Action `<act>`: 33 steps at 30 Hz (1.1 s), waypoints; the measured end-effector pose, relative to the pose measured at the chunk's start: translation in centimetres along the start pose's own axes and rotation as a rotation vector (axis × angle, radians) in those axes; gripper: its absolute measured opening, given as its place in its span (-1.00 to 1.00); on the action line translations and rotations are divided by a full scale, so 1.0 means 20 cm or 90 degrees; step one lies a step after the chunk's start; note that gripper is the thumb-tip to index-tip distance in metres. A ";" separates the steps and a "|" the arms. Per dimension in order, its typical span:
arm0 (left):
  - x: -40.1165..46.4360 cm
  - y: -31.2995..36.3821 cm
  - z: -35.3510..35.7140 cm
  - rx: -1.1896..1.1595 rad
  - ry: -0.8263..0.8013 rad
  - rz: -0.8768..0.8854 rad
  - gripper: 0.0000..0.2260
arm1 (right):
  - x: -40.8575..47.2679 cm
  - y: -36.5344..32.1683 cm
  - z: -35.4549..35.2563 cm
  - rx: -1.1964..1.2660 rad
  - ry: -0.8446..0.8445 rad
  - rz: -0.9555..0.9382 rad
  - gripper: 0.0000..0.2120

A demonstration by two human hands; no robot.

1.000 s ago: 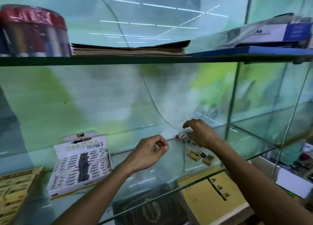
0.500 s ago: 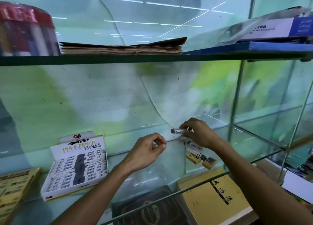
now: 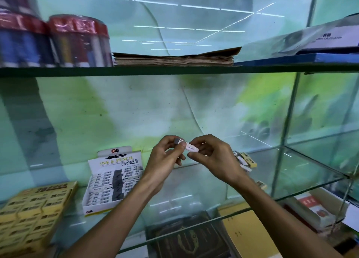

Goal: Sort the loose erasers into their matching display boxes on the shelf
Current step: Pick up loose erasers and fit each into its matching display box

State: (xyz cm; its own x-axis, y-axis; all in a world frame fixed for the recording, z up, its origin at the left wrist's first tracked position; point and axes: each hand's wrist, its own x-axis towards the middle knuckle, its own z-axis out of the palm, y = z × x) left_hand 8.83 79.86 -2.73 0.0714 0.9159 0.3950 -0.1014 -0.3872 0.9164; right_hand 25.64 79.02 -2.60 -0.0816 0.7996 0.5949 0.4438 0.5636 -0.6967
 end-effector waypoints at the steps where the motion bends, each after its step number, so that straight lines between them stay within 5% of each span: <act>1: -0.01 0.01 -0.04 -0.024 0.003 0.003 -0.90 | 0.00 -0.03 0.02 0.057 -0.020 0.025 -0.84; 5: -0.05 0.03 -0.19 -0.057 0.028 0.008 -0.85 | 0.00 -0.13 0.12 0.208 -0.067 0.051 -0.92; 13: -0.14 0.12 -0.48 -0.122 0.077 -0.008 -0.83 | 0.03 -0.24 0.40 0.238 -0.116 0.062 -0.91; 20: -0.20 0.24 -0.83 0.220 0.069 0.022 -0.83 | 0.06 -0.19 0.57 -0.015 -0.149 0.014 -0.92; 33: -0.22 0.15 -0.98 0.701 -0.185 0.174 -0.81 | 0.09 -0.18 0.63 -0.075 -0.135 0.003 -0.96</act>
State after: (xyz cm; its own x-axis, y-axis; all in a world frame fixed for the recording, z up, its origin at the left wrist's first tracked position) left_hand -11.24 76.71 -2.98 0.4187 0.7848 0.4569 0.7557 -0.5801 0.3039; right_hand 12.66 80.97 -4.07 -0.2595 0.8347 0.4857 0.5443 0.5418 -0.6404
